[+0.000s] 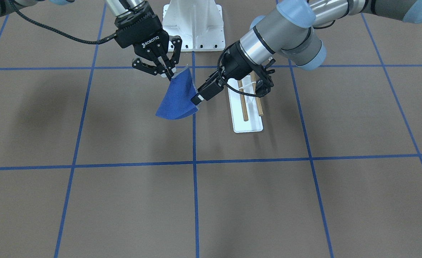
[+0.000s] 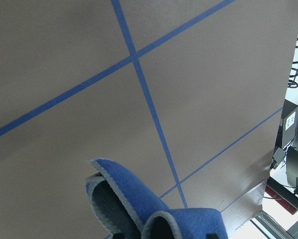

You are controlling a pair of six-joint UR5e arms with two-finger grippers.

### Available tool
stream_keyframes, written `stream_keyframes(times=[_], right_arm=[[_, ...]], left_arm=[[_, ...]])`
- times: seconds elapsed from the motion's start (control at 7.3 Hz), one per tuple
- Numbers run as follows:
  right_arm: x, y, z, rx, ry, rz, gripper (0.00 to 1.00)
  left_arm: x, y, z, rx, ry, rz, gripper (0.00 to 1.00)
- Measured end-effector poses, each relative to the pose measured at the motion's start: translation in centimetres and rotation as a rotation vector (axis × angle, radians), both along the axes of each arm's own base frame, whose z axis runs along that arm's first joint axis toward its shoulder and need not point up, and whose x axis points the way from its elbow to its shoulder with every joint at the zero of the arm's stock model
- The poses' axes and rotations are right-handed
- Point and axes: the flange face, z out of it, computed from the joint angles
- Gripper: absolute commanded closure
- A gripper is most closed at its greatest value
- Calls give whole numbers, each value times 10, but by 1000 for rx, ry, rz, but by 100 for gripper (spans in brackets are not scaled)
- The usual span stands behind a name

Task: Hang towel on rack

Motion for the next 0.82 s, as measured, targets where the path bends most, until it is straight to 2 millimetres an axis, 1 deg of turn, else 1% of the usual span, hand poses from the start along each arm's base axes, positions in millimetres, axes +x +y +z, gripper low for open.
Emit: stream_keyframes(times=[0.41, 0.68, 0.82], right_arm=[[5, 3, -4, 7, -13, -2, 100], [7, 4, -5, 9, -15, -2, 100], [7, 4, -4, 8, -14, -2, 100]], left_arm=[[2, -3, 3, 8, 11, -11, 33], [4, -5, 6, 7, 10, -19, 51], [3, -6, 6, 11, 16, -23, 51]])
